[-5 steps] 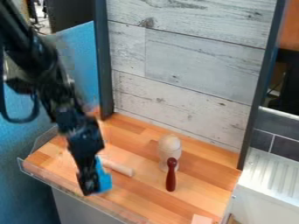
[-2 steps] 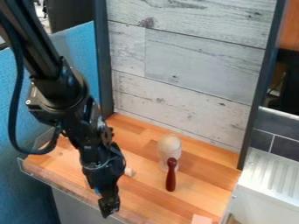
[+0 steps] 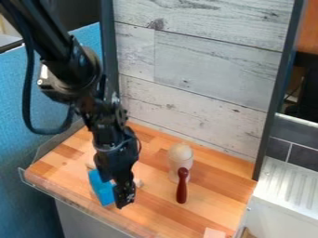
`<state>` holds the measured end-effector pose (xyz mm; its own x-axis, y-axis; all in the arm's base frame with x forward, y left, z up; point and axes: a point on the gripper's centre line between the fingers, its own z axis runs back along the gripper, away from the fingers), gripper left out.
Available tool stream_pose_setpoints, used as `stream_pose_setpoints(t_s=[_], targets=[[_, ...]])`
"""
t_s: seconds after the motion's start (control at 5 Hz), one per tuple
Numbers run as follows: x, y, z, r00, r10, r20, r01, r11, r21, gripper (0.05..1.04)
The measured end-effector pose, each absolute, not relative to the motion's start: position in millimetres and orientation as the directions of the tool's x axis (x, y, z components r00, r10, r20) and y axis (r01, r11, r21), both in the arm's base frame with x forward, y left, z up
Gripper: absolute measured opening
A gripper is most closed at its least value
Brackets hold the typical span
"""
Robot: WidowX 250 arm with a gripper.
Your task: Remove the blue arch to the right side
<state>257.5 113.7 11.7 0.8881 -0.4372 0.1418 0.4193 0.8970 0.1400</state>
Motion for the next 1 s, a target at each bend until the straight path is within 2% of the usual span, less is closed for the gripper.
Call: stream_pose_setpoints(t_s=[0.4, 0.8, 1.0], targets=[[268.3, 114.6, -3.4, 0.909, -0.412, 0.059, 0.396, 0.900, 0.181, 1.001], [269.5, 118.6, -16.4, 0.918, -0.397, 0.016, 0.384, 0.897, 0.220, 1.001], [269.2, 122.9, -15.4, 0.924, -0.382, 0.006, 0.369, 0.896, 0.246, 0.949]])
